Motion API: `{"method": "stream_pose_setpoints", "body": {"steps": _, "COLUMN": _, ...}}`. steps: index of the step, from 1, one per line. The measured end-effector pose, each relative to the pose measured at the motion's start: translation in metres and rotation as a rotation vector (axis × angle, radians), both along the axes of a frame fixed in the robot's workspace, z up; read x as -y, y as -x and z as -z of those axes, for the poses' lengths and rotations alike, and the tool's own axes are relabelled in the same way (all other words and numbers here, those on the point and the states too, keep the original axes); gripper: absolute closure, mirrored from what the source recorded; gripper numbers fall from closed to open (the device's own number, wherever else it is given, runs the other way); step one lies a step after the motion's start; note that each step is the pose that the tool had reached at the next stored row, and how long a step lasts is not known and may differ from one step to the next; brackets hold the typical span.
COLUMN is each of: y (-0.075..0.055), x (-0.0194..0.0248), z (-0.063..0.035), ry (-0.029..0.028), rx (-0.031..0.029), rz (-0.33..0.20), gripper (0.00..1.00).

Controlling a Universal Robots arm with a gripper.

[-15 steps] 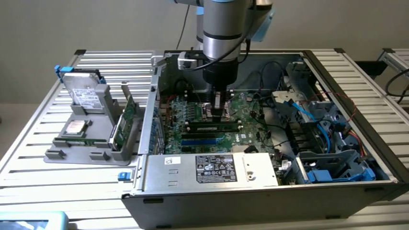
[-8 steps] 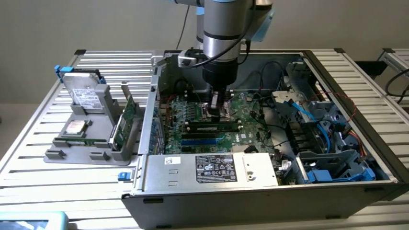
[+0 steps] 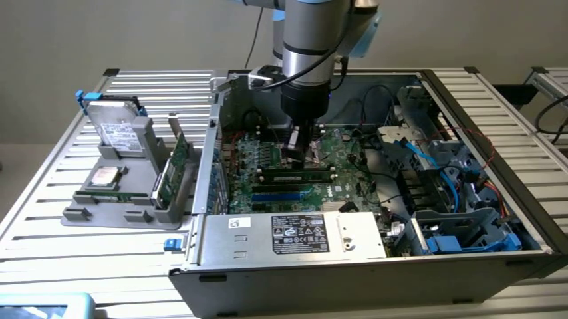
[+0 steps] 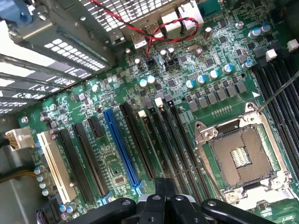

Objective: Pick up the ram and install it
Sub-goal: 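Press down the ram until it locks into place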

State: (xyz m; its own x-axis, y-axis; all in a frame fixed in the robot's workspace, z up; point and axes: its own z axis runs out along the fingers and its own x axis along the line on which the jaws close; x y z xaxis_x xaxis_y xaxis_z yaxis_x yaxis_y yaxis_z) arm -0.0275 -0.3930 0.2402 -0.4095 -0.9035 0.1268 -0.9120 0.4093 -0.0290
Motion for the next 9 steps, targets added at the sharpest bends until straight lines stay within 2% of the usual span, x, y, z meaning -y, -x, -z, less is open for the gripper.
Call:
{"method": "stream_pose_setpoints", "body": {"steps": 6, "y": 0.0, "x": -0.0001, "z": 0.0001, "ry": -0.0001, "rx": 0.001, "rz": 0.076, "gripper": 0.89}}
{"method": "stream_pose_setpoints", "body": {"steps": 9, "y": -0.0001, "x": 0.0, "z": 0.0, "ry": -0.0001, "rx": 0.0029, "rz": 0.098, "gripper": 0.89}}
